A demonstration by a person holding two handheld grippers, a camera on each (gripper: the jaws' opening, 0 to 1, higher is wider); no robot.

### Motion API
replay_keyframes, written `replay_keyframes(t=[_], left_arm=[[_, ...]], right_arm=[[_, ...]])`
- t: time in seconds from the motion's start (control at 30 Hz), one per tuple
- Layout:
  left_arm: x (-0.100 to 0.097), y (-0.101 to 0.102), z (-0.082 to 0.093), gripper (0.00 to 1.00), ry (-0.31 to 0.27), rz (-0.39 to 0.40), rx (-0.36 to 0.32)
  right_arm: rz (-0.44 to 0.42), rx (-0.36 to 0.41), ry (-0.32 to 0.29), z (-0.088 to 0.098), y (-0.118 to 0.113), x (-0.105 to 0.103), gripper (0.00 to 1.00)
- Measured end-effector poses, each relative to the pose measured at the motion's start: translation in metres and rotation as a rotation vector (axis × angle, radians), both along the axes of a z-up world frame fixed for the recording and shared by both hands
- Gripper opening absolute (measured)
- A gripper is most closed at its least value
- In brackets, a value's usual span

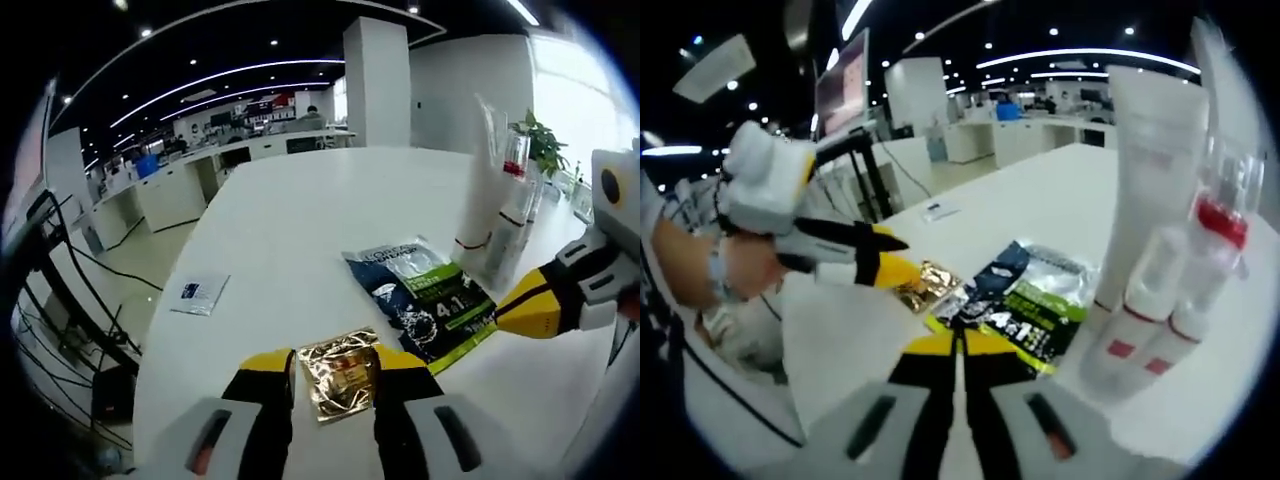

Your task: Arrange the skincare products in the storage area until every visible bottle or jar stands upright without overlapping.

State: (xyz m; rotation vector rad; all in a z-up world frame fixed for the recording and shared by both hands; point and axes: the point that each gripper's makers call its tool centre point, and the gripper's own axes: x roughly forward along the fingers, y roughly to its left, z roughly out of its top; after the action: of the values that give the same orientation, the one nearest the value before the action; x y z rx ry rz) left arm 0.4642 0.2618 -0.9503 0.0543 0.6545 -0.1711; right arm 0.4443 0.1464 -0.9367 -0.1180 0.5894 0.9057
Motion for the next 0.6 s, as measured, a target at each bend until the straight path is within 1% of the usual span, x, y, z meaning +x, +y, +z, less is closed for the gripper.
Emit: replay_keyframes(t=[0.07, 0.1, 0.13, 0.2, 0.3, 0.33, 0.4, 0.53, 0.6], left_arm=[[0.006, 0.011, 0.007, 0.34, -0.014, 0.018, 0.014], [0.012, 0.021, 0.011, 0.36, -0.029, 0.034, 0.028], [0.014, 0.025, 0.012, 0.38, -0.030, 0.039, 0.031], [0.026, 0.044, 0.017, 0.41, -0.021, 0.076, 0.030], [0.040, 0.065, 0.021, 0.47, -0.011, 0.111, 0.031], [0.046, 0.073, 0.022, 0.48, -0.003, 0.130, 0.023], [0.054, 0.084, 0.025, 0.51, -0.002, 0.156, 0.013], [0.066, 0.092, 0.023, 0.55, 0.030, 0.158, 0.017], [0.072, 0.094, 0.021, 0.56, 0.046, 0.150, 0.021]], right_arm=[[0.001, 0.002, -0.002, 0.000, 0.000, 0.000, 0.01], [0.003, 0.003, -0.003, 0.001, 0.000, 0.000, 0.01], [0.003, 0.003, -0.003, 0.001, 0.000, 0.000, 0.01], [0.005, 0.002, -0.003, 0.001, 0.000, -0.001, 0.01], [0.006, 0.003, 0.000, 0.000, -0.001, -0.002, 0.01], [0.006, 0.004, 0.002, 0.000, -0.002, -0.003, 0.01], [0.007, 0.004, 0.004, 0.001, -0.003, -0.004, 0.01], [0.004, 0.004, 0.007, 0.001, -0.005, -0.006, 0.01], [0.002, 0.005, 0.007, 0.001, -0.006, -0.006, 0.01]])
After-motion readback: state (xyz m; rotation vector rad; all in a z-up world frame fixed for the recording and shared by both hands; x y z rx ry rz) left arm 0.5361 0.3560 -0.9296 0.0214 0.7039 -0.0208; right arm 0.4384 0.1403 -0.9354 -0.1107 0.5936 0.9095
